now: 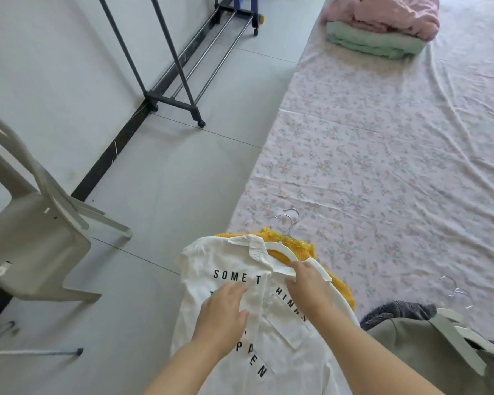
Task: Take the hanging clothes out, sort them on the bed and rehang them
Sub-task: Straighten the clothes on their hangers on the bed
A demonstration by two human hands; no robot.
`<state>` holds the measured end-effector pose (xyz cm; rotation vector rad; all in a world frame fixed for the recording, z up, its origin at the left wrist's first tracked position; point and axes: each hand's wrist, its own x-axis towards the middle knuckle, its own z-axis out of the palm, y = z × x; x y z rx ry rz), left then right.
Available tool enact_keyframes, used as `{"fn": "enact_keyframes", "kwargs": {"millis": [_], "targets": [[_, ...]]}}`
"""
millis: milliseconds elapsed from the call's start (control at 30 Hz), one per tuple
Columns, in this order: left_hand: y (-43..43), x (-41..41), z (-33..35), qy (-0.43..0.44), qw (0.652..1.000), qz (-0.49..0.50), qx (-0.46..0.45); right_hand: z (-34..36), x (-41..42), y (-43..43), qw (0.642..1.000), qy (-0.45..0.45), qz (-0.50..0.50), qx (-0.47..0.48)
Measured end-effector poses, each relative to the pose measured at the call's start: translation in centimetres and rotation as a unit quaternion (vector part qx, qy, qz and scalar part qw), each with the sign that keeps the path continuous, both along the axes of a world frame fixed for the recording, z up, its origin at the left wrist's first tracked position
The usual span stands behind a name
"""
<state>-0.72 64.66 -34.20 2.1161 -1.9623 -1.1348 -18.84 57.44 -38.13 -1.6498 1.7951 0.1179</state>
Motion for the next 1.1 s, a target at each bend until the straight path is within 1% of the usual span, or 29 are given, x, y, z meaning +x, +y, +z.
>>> {"fn": "enact_keyframes", "kwargs": {"millis": [100, 267, 367, 467, 600, 700, 800, 900, 967, 1033, 1100], "targets": [[-0.2, 0.1, -2.7, 0.001, 1.0, -0.014, 0.003, -3.3, 0.9, -2.4, 1.0, 0.01, -0.004, -0.014], [-0.1, 0.3, -5.8, -0.002, 1.0, -0.017, 0.017, -7.4, 1.5, -3.9, 0.998, 0.021, -0.053, -0.017], [0.0, 0.1, -6.4, -0.007, 1.0, -0.023, 0.02, -8.2, 1.3, -3.7, 0.996, 0.049, -0.054, -0.044], [0.0, -0.2, -5.9, -0.01, 1.0, -0.015, 0.009, -7.5, 1.0, -3.1, 0.996, 0.032, -0.057, -0.069], [-0.4, -1.0, -3.0, -0.015, 0.999, 0.001, -0.028, -3.7, 0.8, -0.8, 0.992, -0.004, -0.055, -0.109], [-0.6, -1.8, 0.5, -0.021, 0.998, 0.004, -0.065, 0.2, 0.3, 2.5, 0.986, -0.037, -0.049, -0.155], [0.0, -2.4, 4.4, -0.03, 0.995, -0.004, -0.093, 4.0, -0.4, 5.9, 0.979, -0.081, -0.066, -0.175], [1.4, -3.0, 8.6, -0.057, 0.991, -0.034, -0.121, 8.7, -1.1, 9.1, 0.968, -0.123, -0.061, -0.212], [2.6, -3.4, 10.3, -0.062, 0.987, -0.053, -0.141, 11.0, -1.3, 10.8, 0.954, -0.145, -0.037, -0.26], [4.2, -3.9, 12.8, -0.064, 0.978, -0.09, -0.174, 13.9, -1.6, 12.8, 0.938, -0.155, -0.022, -0.309], [5.4, -4.0, 15.4, -0.065, 0.967, -0.131, -0.209, 16.2, -1.9, 14.7, 0.926, -0.163, -0.034, -0.339]]}}
